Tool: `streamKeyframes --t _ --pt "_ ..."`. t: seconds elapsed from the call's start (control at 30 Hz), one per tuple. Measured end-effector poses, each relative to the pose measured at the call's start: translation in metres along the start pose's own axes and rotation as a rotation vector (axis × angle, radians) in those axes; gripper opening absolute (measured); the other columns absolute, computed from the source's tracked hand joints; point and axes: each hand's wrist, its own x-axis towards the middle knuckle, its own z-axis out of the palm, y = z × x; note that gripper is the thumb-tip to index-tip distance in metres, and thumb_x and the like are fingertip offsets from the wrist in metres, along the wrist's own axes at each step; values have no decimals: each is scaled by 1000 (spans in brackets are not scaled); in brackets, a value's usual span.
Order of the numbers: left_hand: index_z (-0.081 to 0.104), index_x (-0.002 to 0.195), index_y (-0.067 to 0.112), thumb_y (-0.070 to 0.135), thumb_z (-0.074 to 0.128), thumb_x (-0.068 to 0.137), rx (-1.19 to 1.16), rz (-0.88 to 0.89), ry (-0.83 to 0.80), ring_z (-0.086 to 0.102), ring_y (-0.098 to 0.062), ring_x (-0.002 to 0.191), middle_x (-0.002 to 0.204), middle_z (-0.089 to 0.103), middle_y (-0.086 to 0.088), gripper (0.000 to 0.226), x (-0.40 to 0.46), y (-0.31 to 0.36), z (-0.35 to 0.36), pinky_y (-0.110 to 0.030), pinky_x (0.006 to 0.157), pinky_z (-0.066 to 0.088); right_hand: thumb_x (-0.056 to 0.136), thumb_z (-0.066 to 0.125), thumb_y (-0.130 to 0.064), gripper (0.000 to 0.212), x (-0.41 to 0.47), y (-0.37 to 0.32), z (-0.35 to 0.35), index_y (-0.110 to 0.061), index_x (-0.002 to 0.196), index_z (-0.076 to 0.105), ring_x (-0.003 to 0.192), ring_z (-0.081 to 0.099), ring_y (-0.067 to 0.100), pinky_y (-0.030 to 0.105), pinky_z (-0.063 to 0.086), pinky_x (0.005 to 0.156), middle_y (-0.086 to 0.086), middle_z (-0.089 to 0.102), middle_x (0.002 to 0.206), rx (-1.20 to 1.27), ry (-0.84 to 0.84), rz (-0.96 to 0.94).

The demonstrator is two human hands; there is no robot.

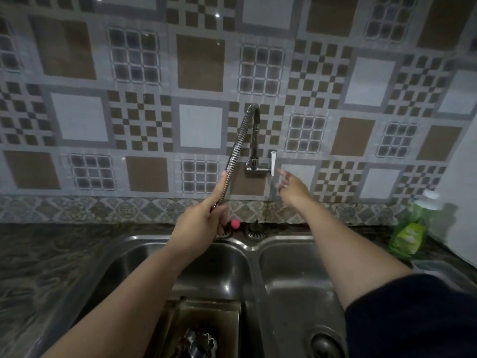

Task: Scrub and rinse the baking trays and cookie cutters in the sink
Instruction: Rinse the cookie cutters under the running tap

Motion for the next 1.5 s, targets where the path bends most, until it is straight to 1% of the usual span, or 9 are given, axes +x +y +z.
streamKeyframes --t 0.23,0.43,0.6,0.83,1.0,1.07,1.23,1.4,1.5 --pt "0 126 78 26 38 101 21 -42 -6 56 -2 56 65 62 7 69 5 -2 -3 -17 57 44 100 37 -3 51 77 -19 18 -14 149 30 133 41 24 27 32 109 7 41 148 195 38 -25" --pt "10 127 78 23 41 100 -51 -110 14 63 -13 66 67 63 4 68 3 2 2 -35 72 57 97 39 4 33 91 -15 16 4 127 52 63 46 6 7 41 50 7 53 91 318 211 -38" --pt "11 132 73 20 39 101 -58 -148 -4 64 -22 72 71 64 0 67 2 10 1 -47 78 55 91 48 1 24 67 3 19 -18 84 60 93 63 18 10 41 65 6 68 104 381 264 -75" --pt "11 147 49 14 38 102 -92 -166 -18 61 -10 68 85 65 -8 63 -2 12 3 -30 74 54 87 47 6 61 -24 23 30 -9 145 35 134 38 34 36 31 109 18 39 147 -169 55 -231" --pt "9 152 36 27 37 103 -99 -233 1 51 -1 116 139 51 6 57 -51 -14 20 -13 95 38 91 53 -5 35 -152 58 111 -9 126 59 104 57 20 25 43 91 10 58 119 -185 -335 -229" --pt "15 151 35 32 37 102 -109 -368 -72 48 2 114 134 47 16 54 -90 -39 32 -19 96 40 94 52 -16 20 -194 80 149 -18 104 69 84 56 14 27 47 83 1 61 101 -134 -474 -105" --pt "52 128 22 21 45 97 235 -709 -445 58 -24 109 124 58 -5 32 -171 -118 67 -40 95 49 97 44 -31 30 -239 87 194 -22 121 60 115 51 24 34 42 96 -1 52 127 -320 -678 -116" --pt "51 133 16 25 40 99 250 -810 -598 50 -29 121 134 52 -12 36 -195 -135 71 -43 104 40 93 58 -29 30 -251 80 211 -17 120 64 125 35 24 36 36 106 2 34 136 -448 -502 -38" --pt "45 140 18 30 31 103 11 -887 -398 46 -29 128 141 49 -12 41 -186 -117 62 -39 108 37 97 48 -40 31 -247 63 202 -20 97 72 108 48 17 31 43 93 -2 49 118 -266 -476 51"
